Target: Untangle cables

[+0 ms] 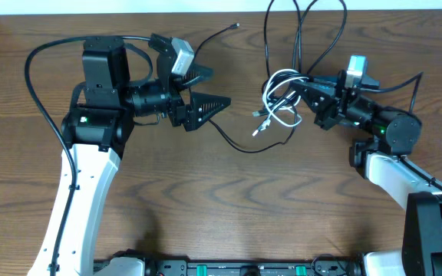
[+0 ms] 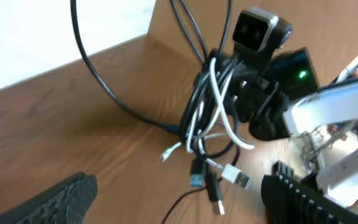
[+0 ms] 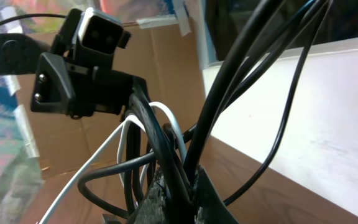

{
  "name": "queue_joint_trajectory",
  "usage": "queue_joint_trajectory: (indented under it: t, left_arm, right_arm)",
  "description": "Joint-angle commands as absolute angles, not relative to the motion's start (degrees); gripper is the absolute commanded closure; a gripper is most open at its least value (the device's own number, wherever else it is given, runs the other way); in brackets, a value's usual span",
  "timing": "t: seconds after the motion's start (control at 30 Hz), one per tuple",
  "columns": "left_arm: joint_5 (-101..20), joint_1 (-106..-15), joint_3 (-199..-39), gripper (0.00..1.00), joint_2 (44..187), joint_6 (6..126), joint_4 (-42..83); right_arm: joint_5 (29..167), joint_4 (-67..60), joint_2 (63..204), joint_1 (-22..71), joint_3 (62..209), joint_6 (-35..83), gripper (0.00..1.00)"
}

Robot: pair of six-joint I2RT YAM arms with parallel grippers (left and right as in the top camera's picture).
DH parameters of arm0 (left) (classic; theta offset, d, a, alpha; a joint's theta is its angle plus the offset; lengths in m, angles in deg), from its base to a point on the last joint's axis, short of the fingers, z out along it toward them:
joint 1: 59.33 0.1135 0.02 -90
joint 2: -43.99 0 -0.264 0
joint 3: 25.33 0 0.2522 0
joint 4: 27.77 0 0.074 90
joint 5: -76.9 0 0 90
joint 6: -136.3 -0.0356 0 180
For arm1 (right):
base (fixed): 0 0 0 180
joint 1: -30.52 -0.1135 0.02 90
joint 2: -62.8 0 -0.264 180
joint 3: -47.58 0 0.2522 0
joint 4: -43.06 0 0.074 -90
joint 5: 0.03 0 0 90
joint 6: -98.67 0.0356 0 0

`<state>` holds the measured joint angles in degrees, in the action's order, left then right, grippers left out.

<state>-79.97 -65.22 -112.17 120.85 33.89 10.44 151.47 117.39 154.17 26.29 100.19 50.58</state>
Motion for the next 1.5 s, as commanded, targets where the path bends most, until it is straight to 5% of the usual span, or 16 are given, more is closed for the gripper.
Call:
queue_joint_trajectory:
  t: [0.0, 0.93, 1.03, 1.1, 1.23, 1.47]
  left_arm:
    - [-78.2, -65.7, -111.8, 0.11, 121.2, 26.1, 12.6]
    - [-64.3, -74.2, -111.6, 0.12, 126.6, 19.7, 13.8]
    - [-67.4, -74.2, -111.6, 0.31, 126.6, 19.8, 11.2]
    - [-68.1, -74.2, -111.6, 0.59, 126.6, 19.8, 10.7]
    - [-68.1, -74.2, -111.6, 0.92, 126.6, 19.8, 10.7]
    - [-68.1, -74.2, -111.6, 0.92, 126.6, 19.8, 10.7]
  right_arm:
    - [149.9, 119.6, 153.1, 24.1, 100.7, 51.5, 0.99]
    - [150.7, 119.6, 152.8, 16.1, 102.6, 50.4, 0.99]
    - [151.6, 119.6, 152.8, 16.2, 102.6, 50.4, 0.99]
    - [151.6, 119.6, 152.8, 16.2, 102.6, 50.4, 0.99]
    - [152.1, 119.6, 152.8, 16.2, 102.6, 50.4, 0.99]
    - [153.8, 119.3, 152.8, 16.4, 102.6, 50.4, 0.99]
